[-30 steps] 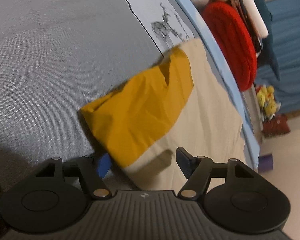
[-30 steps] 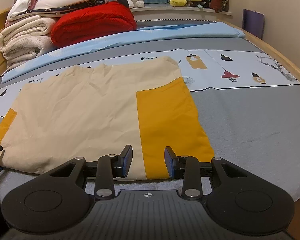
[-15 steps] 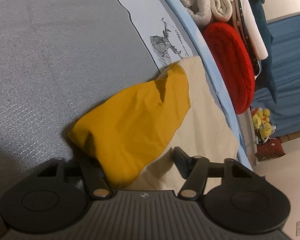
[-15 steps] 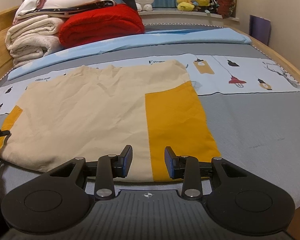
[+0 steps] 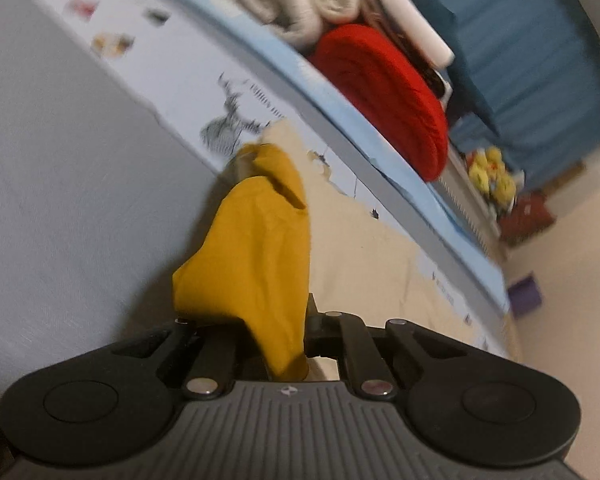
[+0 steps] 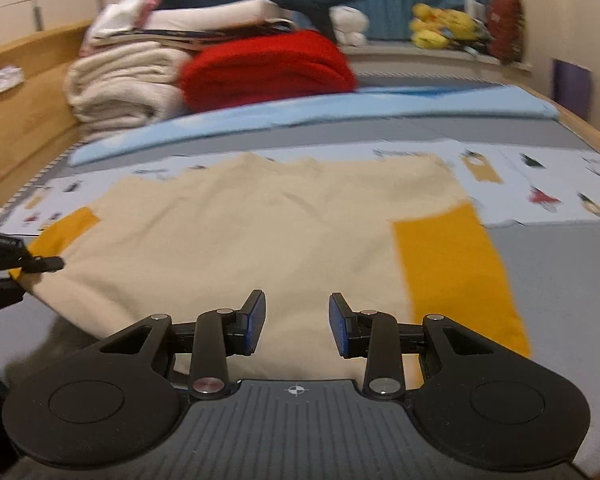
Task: Fold large clothes
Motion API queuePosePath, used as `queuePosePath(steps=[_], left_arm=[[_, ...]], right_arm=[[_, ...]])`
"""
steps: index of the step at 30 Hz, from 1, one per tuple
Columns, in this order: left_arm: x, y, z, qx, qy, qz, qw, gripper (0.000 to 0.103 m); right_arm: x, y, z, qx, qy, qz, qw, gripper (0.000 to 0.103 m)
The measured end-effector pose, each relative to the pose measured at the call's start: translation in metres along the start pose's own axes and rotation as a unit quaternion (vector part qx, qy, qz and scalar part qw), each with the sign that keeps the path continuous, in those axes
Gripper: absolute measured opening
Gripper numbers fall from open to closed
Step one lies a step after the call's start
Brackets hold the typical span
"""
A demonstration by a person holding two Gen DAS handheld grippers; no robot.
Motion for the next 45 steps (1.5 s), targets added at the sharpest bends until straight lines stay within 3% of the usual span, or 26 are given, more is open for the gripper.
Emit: queuePosePath(steps=[3,7,10,13,16,18,21,26,30,35,39,42,45], left_arm=[[-0.005,0.013,-0.039,-0.011,0.011,0.066,0.9977,0.01],[0.014,0.025,-0.072,-0.017,0.019,0.11,0.9936,0.01],[0.037,0.018,-0.076,-0.026,0.03,0.127,0.9911,0.01],[0.052,0.013,-0.07,-0.011,0.029,0.078,0.9965,0.01],[0.04,0.007,-0.069,-0.029,0.04,0.135,0.9897,0.01],[0.034,0.005,-0.07,-0.039,0.039,0.16,0.9855,0.011],[0.035,0.004,-0.07,-0.039,0.045,0.156,0.9859,0.011],[0.033,0.008,-0.064,-0.041,0.058,0.136,0.9882,0.011],[0.022,0.0,-0.062,-0.055,0.072,0.164,0.9824,0.011],[-0.029,-0.023,-0.067,-0.074,0.071,0.248,0.9634,0.009],[-0.102,-0.067,-0.067,-0.082,0.053,0.334,0.9375,0.009],[-0.166,-0.124,-0.053,-0.084,0.039,0.414,0.9054,0.009],[-0.215,-0.202,-0.035,-0.077,0.016,0.495,0.8652,0.009]], right_arm=[[0.034,0.015,-0.001,-0.026,0.035,-0.023,0.999,0.037],[0.081,0.028,0.005,-0.04,0.1,-0.052,0.993,0.037],[0.114,0.023,0.024,-0.002,0.173,-0.06,0.983,0.036],[0.146,-0.003,0.063,0.087,0.214,-0.073,0.97,0.037],[0.165,-0.031,0.097,0.145,0.193,-0.124,0.963,0.037],[0.172,-0.033,0.103,0.143,0.184,-0.141,0.962,0.037],[0.168,-0.025,0.096,0.139,0.186,-0.123,0.965,0.037],[0.133,-0.002,0.056,0.066,0.166,-0.091,0.98,0.037],[0.056,0.016,0.031,0.017,0.103,-0.022,0.994,0.037],[-0.044,0.01,-0.004,-0.012,0.009,0.072,0.997,0.037],[-0.107,-0.004,-0.036,-0.024,-0.063,0.129,0.989,0.037],[-0.125,-0.012,-0.063,-0.04,-0.139,0.077,0.987,0.037],[-0.137,-0.023,-0.076,-0.057,-0.145,0.072,0.985,0.037]])
Point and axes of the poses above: each gripper's, at about its wrist camera, not at the fingertips, and z roughly the way its jaws point, x to its left, y to its top, the point moved 6 cm from there along z, roughly the way its jaws point, and after that the axes turned 10 degrees about -z, right-handed, at the moved point
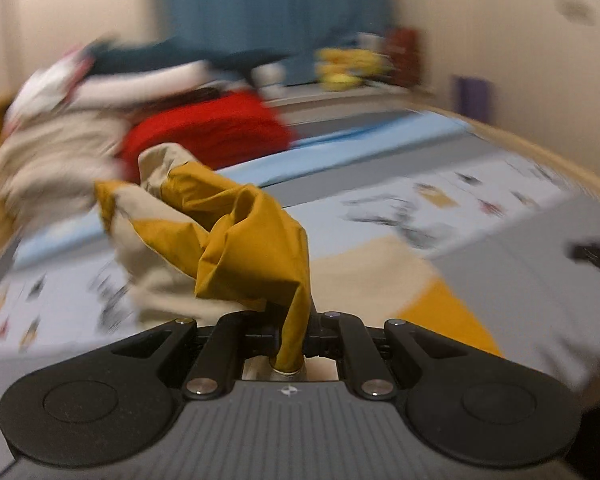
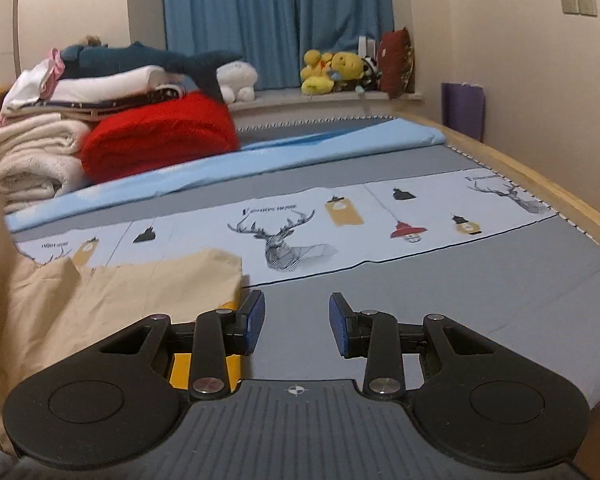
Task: Fold large clothes
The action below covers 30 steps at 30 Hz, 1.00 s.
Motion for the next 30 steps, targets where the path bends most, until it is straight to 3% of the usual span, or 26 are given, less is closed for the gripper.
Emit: queuePosePath(steps=[3,5,7,8,9,10,12,16,18,21,23,24,28,30], left_arm=[[-0.091,-0.026,0.013,0.009,-0.046,0.091,0.9947,0.009],[-0.141,-0.058,0.03,0.043,-0.091,0.143,0.9847,0.01],[-0.171,-0.088,0.046,0.09,-0.146,0.163,0.9716,0.021],[-0.18,-0.102,0.052,0.12,-0.176,0.171,0.9619,0.036],[-0.183,-0.11,0.056,0.144,-0.192,0.172,0.9555,0.052],[-0.18,-0.114,0.055,0.152,-0.204,0.165,0.953,0.055],[-0.162,-0.107,0.04,0.135,-0.236,0.136,0.9527,0.068],[-0.096,-0.092,0.011,0.123,-0.288,0.047,0.9485,0.073],[-0.066,-0.082,0.007,0.115,-0.266,0.021,0.9569,0.073],[-0.023,-0.079,0.014,0.104,-0.202,0.004,0.9739,0.073],[-0.001,-0.079,0.023,0.106,-0.155,-0.003,0.9822,0.071],[0.009,-0.078,0.03,0.109,-0.136,-0.01,0.9846,0.069],[0.029,-0.081,0.047,0.117,-0.125,-0.034,0.9846,0.065],[0.034,-0.108,0.062,0.159,-0.105,-0.023,0.9814,0.064]], right_arm=[[-0.013,-0.005,0.006,0.011,0.007,0.015,1.0,0.037],[-0.021,-0.001,0.007,0.002,0.007,0.013,1.0,0.037],[-0.028,0.002,0.008,-0.001,0.012,0.021,1.0,0.039],[-0.031,0.002,0.01,0.0,0.02,0.032,0.999,0.041],[-0.034,0.002,0.011,0.005,0.033,0.051,0.998,0.048],[-0.037,0.001,0.011,0.012,0.047,0.069,0.996,0.055],[-0.036,-0.004,0.02,0.037,0.083,0.104,0.99,0.058],[-0.018,-0.018,0.033,0.096,0.141,0.129,0.977,0.06],[-0.005,-0.025,0.04,0.128,0.155,0.123,0.972,0.062],[0.013,-0.044,0.051,0.187,0.167,0.111,0.962,0.061],[0.023,-0.056,0.055,0.211,0.16,0.092,0.96,0.039],[0.027,-0.057,0.053,0.21,0.159,0.081,0.961,0.012],[0.021,-0.036,0.024,0.12,0.181,0.102,0.971,0.006],[0.014,-0.039,0.018,0.112,0.178,0.111,0.971,0.006]])
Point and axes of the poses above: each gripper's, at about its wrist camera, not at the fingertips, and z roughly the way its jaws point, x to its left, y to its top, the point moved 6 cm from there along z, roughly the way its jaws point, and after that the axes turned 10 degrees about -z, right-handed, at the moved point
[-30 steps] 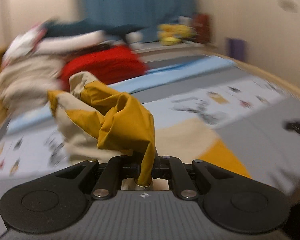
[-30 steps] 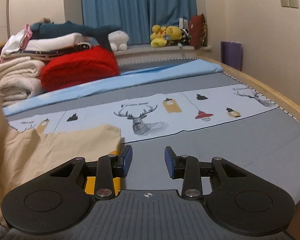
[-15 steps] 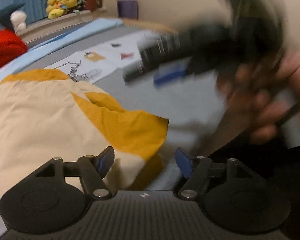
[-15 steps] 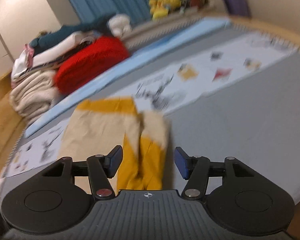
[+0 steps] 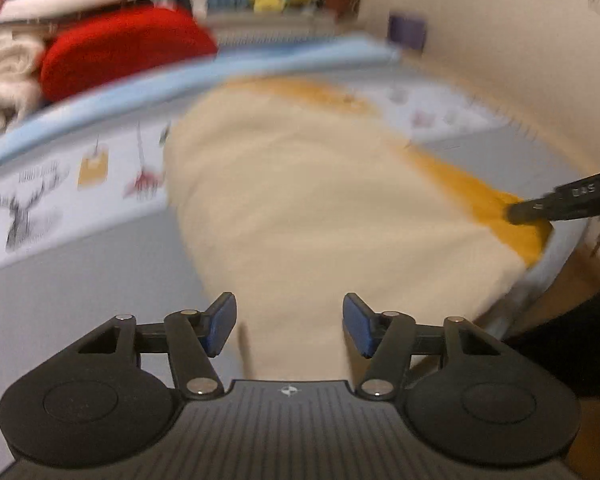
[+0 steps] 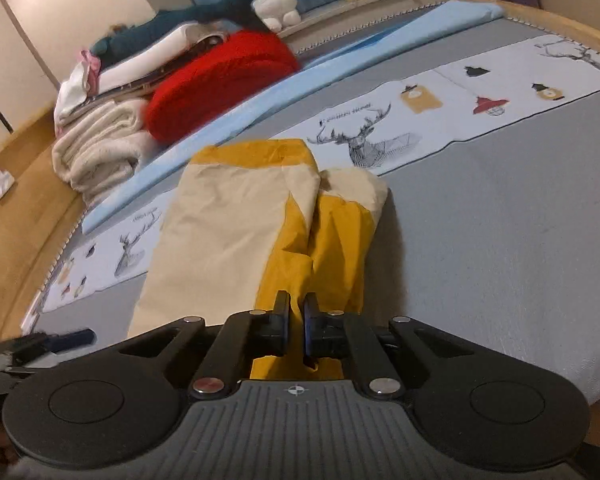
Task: Fold large clothes
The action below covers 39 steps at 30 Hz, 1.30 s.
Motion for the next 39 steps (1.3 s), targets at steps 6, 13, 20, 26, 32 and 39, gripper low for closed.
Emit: queuePosePath(steps=[6,13,20,26,32,39], left_arm=[[0.005,-0.006,0.017,0.053,-0.014,-0.025,0.9982,0.065],[0.015,-0.009,0.03,0.092,-0.01,0.001,0.9957,0.065],[0.024,-0.008,0.022,0.099,-0.037,-0.052,0.9931,0.067],[0.046,0.012,0.003,0.02,-0.001,-0.106,0.9941,0.067],[0.06,0.022,0.001,-0.011,0.021,-0.133,0.9908,0.067],[0.037,0.031,0.006,-0.026,-0.012,-0.11,0.9935,0.067]], right_arm=[[-0.031,-0.053,0.047,0.162,-0.102,0.01,0.981,0.003],[-0.023,-0.053,0.049,0.161,-0.131,-0.036,0.978,0.002],[-0.021,-0.019,0.021,0.088,-0.169,-0.035,0.981,0.003],[0.004,0.059,0.008,-0.065,-0.095,-0.054,0.992,0.051],[-0.009,0.092,0.083,-0.031,-0.064,-0.007,0.997,0.054],[-0.036,0.099,0.169,0.02,-0.048,0.113,0.992,0.054]])
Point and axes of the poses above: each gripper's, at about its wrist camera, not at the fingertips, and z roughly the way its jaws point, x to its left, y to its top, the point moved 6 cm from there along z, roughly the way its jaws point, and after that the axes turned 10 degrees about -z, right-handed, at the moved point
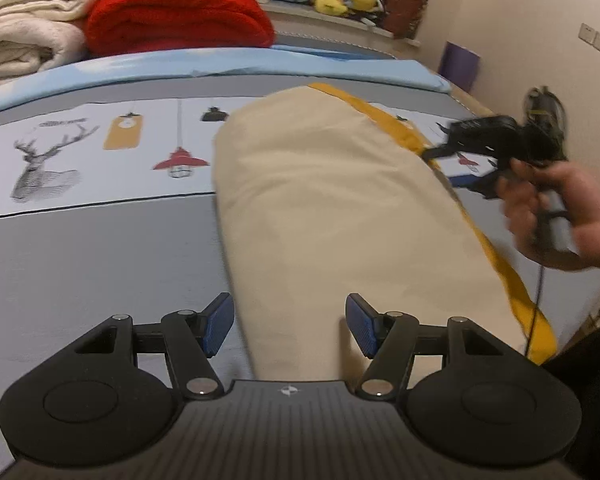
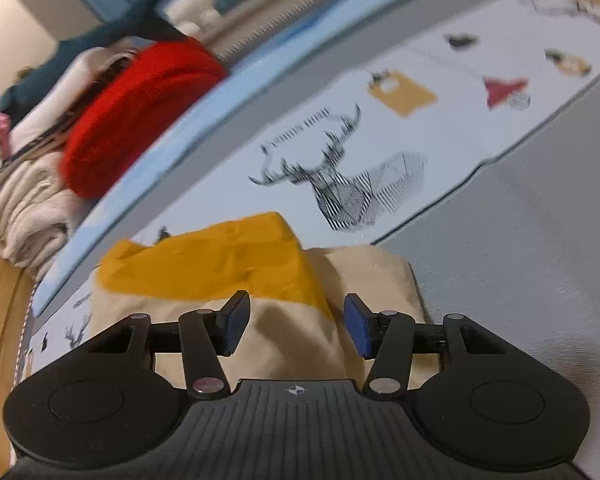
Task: Fold large clothes
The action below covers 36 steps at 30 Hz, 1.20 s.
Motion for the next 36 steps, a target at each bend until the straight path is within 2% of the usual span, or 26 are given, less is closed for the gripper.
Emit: queuePosePath(steps=[3,5,6,7,10,11,13,15,18,20,23,26,29,32,35,36], left_arm=[[-0.009,-0.003,0.013,0.01,0.002,0.009,0.9999,0.067],[-0.013,-0.002,0.02,0.016,0.001,0.009,0.9998,0.067],[-0.014,-0.002,0.023,0.017,0.001,0.008,0.9998,0.067],[-0.015,-0.002,0.026,0.02,0.002,0.009,0.9998,0.067],[-0.019,-0.008,0.037,0.038,0.004,0.022,0.999,0.074],[-0.021,-0.011,0.04,0.045,0.002,0.024,0.9987,0.075],[-0.022,-0.015,0.042,0.044,0.009,0.032,0.9984,0.075],[-0.021,-0.017,0.042,0.042,0.009,0.039,0.9983,0.075],[-0.015,-0.016,0.037,0.042,0.004,0.024,0.9988,0.075],[-0.012,-0.015,0.034,0.041,0.001,0.022,0.9989,0.075],[-0.01,-0.016,0.032,0.043,0.003,0.027,0.9987,0.075],[-0.01,-0.017,0.03,0.044,0.007,0.028,0.9986,0.075],[-0.011,-0.019,0.029,0.042,0.013,0.029,0.9986,0.075],[-0.013,-0.021,0.027,0.041,0.016,0.029,0.9986,0.075],[-0.014,-0.022,0.027,0.041,0.016,0.031,0.9985,0.075],[-0.014,-0.022,0.026,0.043,0.015,0.032,0.9985,0.075]], right_arm=[[-0.003,0.005,0.014,0.002,0.013,0.028,1.0,0.053],[0.0,0.009,0.018,0.002,0.033,0.028,0.999,0.032],[0.003,0.012,0.02,0.001,0.038,0.021,0.999,0.007],[0.005,0.014,0.019,-0.003,0.041,0.015,0.999,0.001],[-0.004,0.029,0.008,-0.062,0.038,0.04,0.997,0.0],[-0.013,0.03,0.009,-0.061,0.018,0.048,0.997,0.0],[-0.033,0.018,0.023,-0.017,-0.055,0.057,0.997,0.001],[-0.038,0.009,0.033,0.011,-0.075,0.06,0.995,0.002],[-0.026,0.011,0.025,0.003,-0.1,0.01,0.995,0.012],[-0.017,0.014,0.006,-0.026,-0.121,-0.029,0.992,0.014],[-0.001,0.016,-0.03,-0.065,-0.106,-0.08,0.989,0.014],[0.013,0.01,-0.066,-0.069,-0.078,-0.133,0.986,0.014],[0.027,-0.01,-0.088,-0.038,-0.036,-0.168,0.984,0.02],[0.035,-0.041,-0.106,-0.007,-0.014,-0.215,0.977,0.026],[0.038,-0.078,-0.105,0.043,-0.01,-0.241,0.969,0.033],[0.032,-0.093,-0.097,0.078,-0.02,-0.251,0.965,0.033]])
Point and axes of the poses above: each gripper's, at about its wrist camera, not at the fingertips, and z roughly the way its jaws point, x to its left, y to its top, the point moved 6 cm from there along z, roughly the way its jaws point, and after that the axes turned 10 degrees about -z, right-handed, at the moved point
